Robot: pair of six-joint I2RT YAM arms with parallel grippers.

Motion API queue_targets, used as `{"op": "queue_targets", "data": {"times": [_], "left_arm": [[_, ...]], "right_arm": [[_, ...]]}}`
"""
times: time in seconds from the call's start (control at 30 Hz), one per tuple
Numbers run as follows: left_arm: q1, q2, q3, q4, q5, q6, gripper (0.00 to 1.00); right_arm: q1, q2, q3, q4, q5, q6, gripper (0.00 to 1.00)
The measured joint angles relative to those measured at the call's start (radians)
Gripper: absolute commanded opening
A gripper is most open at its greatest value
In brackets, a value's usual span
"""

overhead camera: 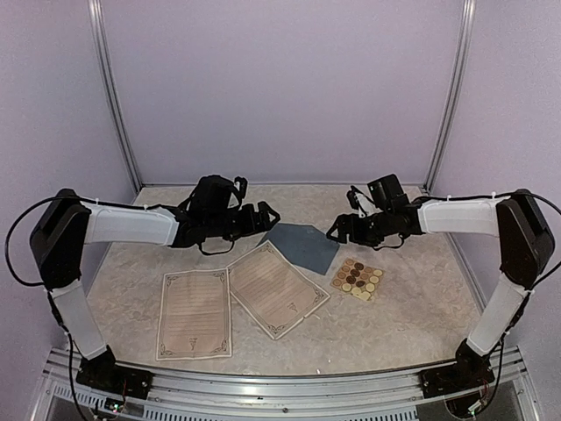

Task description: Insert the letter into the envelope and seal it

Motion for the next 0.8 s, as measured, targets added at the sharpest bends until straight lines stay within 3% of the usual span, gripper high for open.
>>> {"op": "queue_targets", "data": {"times": [0.17,0.4,0.8], "left_arm": [[-0.005,0.16,0.162,-0.009,0.03,0.051,0.95],[-0.005,0.316,0.298,-0.035,0.047,0.1,0.95],[-0.002,0.425,0.309,-0.051,0.072,0.105,0.96]], "right_arm": [[-0.102,0.069,0.006,-0.015,-0.029,0.003,0.82],[-0.132,0.205,0.077,-0.024,-0.082,0.011,0.76],[-0.136,0.317,0.154,0.028,-0.175,0.107,0.69]]}}
